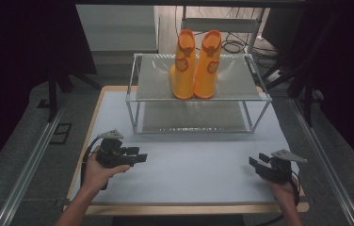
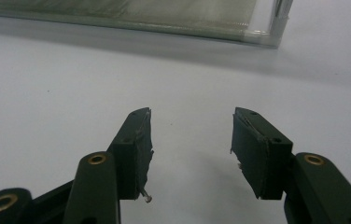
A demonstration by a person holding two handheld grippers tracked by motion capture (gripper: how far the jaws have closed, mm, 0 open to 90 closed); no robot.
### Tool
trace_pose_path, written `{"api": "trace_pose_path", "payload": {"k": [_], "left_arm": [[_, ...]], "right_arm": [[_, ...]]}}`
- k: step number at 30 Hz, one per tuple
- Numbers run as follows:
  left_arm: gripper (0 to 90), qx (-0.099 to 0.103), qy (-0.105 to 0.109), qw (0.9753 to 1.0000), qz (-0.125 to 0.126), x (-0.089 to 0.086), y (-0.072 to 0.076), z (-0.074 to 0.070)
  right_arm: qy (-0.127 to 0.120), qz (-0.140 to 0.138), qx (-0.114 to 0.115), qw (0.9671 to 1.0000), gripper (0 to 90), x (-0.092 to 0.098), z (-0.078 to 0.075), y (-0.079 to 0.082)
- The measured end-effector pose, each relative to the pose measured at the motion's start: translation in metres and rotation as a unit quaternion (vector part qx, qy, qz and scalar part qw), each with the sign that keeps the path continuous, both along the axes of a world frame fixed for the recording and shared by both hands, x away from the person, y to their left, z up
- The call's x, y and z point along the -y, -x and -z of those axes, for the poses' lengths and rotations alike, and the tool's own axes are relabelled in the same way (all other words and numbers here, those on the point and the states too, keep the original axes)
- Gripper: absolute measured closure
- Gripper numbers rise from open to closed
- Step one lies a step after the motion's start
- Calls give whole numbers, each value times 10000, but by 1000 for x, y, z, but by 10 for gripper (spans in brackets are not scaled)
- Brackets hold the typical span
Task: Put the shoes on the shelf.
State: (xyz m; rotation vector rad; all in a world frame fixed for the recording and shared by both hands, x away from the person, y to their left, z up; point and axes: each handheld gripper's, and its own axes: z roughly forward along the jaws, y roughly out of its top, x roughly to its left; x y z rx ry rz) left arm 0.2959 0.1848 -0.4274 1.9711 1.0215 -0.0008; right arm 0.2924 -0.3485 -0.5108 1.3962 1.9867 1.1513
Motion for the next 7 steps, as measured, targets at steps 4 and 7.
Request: {"api": "trace_pose_path", "payload": {"k": [4,7], "left_arm": [[472,1,48,10000,-31,1,-1,-1],[464,-20,41,10000,-37,2,-1,1]], "right_arm": [[-7,5,23,10000,475,1,-1,0],[-3,9,52,10000,465,0,-2,1]]}}
